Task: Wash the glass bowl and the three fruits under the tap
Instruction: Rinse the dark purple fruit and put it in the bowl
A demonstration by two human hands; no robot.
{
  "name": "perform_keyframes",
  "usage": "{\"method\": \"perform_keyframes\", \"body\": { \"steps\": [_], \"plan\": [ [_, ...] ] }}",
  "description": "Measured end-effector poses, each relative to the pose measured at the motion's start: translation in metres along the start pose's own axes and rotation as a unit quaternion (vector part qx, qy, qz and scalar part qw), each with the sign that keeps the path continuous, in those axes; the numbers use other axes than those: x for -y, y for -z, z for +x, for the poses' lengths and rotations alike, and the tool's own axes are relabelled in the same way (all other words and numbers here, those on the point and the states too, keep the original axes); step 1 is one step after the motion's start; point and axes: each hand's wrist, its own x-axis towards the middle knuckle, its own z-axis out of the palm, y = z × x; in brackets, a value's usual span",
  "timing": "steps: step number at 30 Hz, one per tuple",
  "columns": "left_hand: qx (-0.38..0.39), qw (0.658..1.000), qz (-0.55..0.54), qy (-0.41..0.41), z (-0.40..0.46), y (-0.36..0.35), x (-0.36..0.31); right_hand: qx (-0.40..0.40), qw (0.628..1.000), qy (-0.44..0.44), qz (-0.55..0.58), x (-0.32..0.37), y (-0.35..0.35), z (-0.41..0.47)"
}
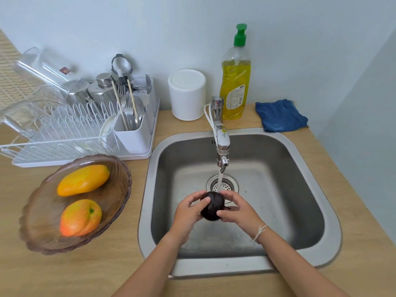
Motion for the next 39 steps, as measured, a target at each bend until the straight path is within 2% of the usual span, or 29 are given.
{"method": "perform_keyframes", "body": {
  "steps": [9, 17, 31, 39],
  "plan": [
    [0.016, 0.993, 0.08, -0.088, -0.014, 0.028, -0.012, -0.037, 0.992, 0.109, -0.052, 0.003, -0.027, -0.009],
    [0.003, 0.972, 0.183, -0.144, -0.021, 0.038, -0.017, -0.031, 0.987, 0.132, -0.082, 0.005, -0.038, -0.014],
    [0.003, 0.966, 0.207, -0.155, -0.026, 0.049, -0.031, -0.047, 0.985, 0.14, -0.087, 0.015, -0.048, -0.012],
    [-0.059, 0.925, 0.255, -0.275, -0.05, 0.086, -0.101, -0.002, 0.981, 0.191, -0.04, 0.066, -0.098, 0.006]
  ]
}}
